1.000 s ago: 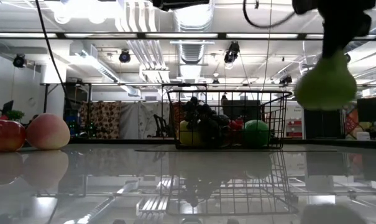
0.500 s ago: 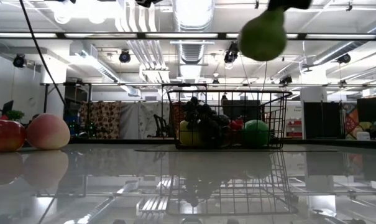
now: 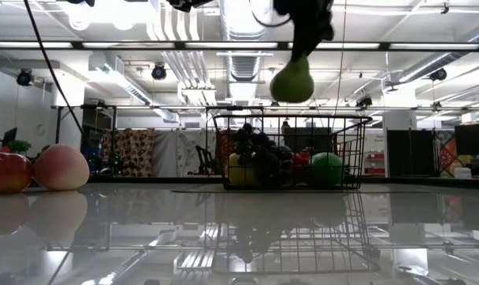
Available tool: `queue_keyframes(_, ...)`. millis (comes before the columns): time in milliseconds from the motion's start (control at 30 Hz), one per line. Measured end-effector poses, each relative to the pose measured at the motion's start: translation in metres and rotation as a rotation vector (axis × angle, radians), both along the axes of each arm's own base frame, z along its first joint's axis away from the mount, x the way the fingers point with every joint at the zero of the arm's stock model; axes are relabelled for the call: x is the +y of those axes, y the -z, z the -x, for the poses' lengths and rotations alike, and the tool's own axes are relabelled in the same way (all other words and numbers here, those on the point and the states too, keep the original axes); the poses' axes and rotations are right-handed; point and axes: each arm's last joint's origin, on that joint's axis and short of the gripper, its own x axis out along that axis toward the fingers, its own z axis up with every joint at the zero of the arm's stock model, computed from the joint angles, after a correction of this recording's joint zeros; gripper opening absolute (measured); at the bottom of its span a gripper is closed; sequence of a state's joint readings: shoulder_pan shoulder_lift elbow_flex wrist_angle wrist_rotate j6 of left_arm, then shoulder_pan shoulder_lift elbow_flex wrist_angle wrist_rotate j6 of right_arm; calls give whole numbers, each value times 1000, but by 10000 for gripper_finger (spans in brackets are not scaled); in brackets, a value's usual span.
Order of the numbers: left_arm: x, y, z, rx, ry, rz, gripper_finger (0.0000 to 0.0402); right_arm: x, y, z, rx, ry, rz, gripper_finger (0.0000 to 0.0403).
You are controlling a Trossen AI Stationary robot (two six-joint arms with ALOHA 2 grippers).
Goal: Build produce basket
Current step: Put the green pear into the black wire basket
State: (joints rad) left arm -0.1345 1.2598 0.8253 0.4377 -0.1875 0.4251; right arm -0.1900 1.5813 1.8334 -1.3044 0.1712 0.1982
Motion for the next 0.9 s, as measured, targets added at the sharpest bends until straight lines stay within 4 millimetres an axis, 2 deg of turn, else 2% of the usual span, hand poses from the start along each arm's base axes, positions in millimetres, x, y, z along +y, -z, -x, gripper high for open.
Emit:
queue_keyframes(233,0,-1,1,-2,0,0,135,-59,14,-10,72,-10,-44,92)
queue_keyframes(567,1,-4,9,-21,-2,-6,135,-122,41,13,167,58,-130,92)
queue_keyframes(733,2,-6,17,-37,-4,-3,135,-141,57,27,206,104,-155,92)
queue_keyframes(900,3,-6,20,-41,-4,-2,135,-151,68,32,207,124,-163,94)
